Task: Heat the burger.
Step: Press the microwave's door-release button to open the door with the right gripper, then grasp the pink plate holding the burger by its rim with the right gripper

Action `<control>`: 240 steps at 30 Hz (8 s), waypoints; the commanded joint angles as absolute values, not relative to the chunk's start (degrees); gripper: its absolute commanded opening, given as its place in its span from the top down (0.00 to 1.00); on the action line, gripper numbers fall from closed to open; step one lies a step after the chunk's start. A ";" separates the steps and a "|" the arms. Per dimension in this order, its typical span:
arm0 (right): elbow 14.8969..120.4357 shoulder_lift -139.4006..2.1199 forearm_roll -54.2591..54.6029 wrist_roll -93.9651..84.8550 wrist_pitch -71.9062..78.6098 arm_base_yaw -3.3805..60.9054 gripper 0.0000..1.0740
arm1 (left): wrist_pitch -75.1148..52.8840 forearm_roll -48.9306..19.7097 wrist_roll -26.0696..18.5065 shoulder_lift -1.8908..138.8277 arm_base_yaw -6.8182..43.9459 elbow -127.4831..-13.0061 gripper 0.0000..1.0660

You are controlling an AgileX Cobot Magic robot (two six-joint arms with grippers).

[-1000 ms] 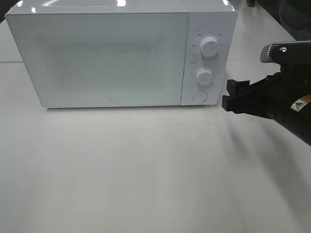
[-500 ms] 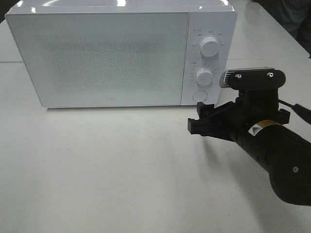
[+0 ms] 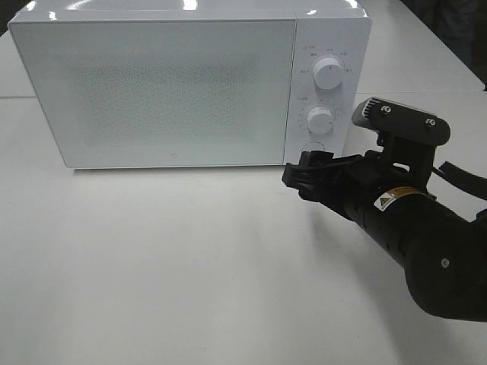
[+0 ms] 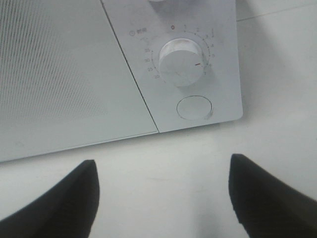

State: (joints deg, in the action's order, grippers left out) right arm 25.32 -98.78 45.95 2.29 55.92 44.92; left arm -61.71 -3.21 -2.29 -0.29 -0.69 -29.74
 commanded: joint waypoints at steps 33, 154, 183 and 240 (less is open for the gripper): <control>25.90 -98.89 50.59 72.88 56.21 44.63 1.00 | -61.19 -3.72 -2.46 -1.20 -0.86 -29.51 0.06; 58.79 -124.68 42.86 67.84 61.08 30.83 1.00 | -61.19 -3.72 -2.46 -1.20 -0.86 -29.51 0.06; 44.12 -107.60 41.31 44.29 29.45 30.83 1.00 | -61.19 -3.72 -2.46 -1.20 -0.86 -29.51 0.06; 56.04 -89.73 1.49 -70.47 -41.54 30.83 0.88 | -61.19 -3.72 -2.46 -1.20 -0.86 -29.51 0.06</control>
State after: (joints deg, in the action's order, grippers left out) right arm 55.63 -90.36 1.60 -67.84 -40.85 30.83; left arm -61.71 -3.21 -2.29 -0.29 -0.69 -29.74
